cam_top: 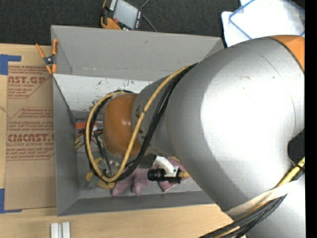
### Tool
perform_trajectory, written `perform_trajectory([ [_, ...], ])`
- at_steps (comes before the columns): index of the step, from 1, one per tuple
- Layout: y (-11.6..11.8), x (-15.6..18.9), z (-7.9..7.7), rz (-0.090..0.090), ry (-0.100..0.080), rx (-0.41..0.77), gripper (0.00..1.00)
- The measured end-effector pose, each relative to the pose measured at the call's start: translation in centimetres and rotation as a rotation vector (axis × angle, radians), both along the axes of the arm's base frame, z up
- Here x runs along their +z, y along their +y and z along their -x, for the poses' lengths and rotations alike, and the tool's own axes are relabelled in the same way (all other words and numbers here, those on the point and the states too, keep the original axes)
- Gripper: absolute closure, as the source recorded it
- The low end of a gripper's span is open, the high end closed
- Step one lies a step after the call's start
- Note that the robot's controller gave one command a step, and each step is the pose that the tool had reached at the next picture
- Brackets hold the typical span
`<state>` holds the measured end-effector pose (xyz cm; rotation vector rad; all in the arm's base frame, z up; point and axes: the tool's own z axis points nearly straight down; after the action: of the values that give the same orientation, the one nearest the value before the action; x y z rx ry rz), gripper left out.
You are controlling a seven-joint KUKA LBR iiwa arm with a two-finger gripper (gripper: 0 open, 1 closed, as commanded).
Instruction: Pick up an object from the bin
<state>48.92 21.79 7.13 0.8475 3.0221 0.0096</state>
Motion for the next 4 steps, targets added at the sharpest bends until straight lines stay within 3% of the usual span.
perform_trajectory([
  [3, 0.0, 1.4, 0.1, 0.0, 0.004, 0.001, 1.0],
  [4, -0.1, 5.3, 0.3, 0.004, 0.012, 0.001, 1.0],
])
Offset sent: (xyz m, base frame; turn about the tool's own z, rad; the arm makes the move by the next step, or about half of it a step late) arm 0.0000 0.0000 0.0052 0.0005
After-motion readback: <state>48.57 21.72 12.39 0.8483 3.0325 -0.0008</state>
